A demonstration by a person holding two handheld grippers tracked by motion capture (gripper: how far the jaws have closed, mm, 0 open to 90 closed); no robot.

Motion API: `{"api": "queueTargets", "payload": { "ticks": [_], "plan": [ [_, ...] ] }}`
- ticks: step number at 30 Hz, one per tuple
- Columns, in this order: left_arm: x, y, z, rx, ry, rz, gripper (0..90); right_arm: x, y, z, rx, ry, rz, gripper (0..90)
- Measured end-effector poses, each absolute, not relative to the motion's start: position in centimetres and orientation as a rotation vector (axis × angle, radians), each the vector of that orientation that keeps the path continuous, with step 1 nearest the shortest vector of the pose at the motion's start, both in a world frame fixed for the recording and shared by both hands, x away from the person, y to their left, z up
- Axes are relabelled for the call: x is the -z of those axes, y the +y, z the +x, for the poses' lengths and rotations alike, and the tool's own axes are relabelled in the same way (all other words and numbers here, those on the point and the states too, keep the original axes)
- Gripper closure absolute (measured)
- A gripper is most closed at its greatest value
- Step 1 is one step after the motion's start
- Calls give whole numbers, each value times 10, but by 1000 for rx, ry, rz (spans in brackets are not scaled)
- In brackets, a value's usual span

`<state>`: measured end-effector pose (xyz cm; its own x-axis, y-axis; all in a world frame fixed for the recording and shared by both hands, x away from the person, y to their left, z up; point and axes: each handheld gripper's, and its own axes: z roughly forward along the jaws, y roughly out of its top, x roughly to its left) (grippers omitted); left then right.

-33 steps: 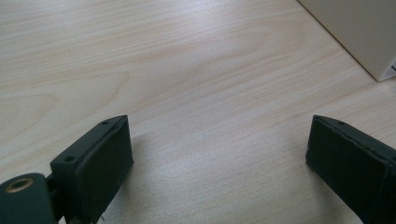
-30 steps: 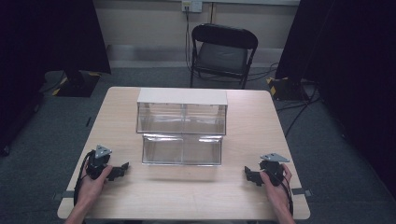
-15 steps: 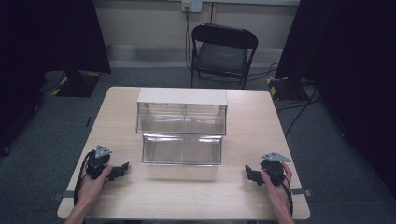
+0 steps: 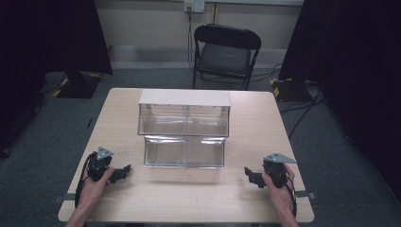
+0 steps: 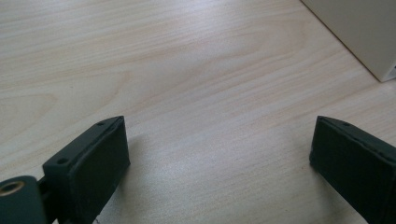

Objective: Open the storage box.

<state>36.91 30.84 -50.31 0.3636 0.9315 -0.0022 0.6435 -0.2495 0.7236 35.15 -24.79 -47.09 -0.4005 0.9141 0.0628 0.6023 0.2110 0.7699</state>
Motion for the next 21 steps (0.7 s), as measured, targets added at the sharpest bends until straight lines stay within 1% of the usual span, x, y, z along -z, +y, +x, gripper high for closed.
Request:
{"api": "queueTargets", "payload": {
  "ticks": [21],
  "plan": [
    [504, 307, 370, -574, 1362, 1985, 27, 461, -208, 338, -1129, 2219, 1243, 142]
  ]
}}
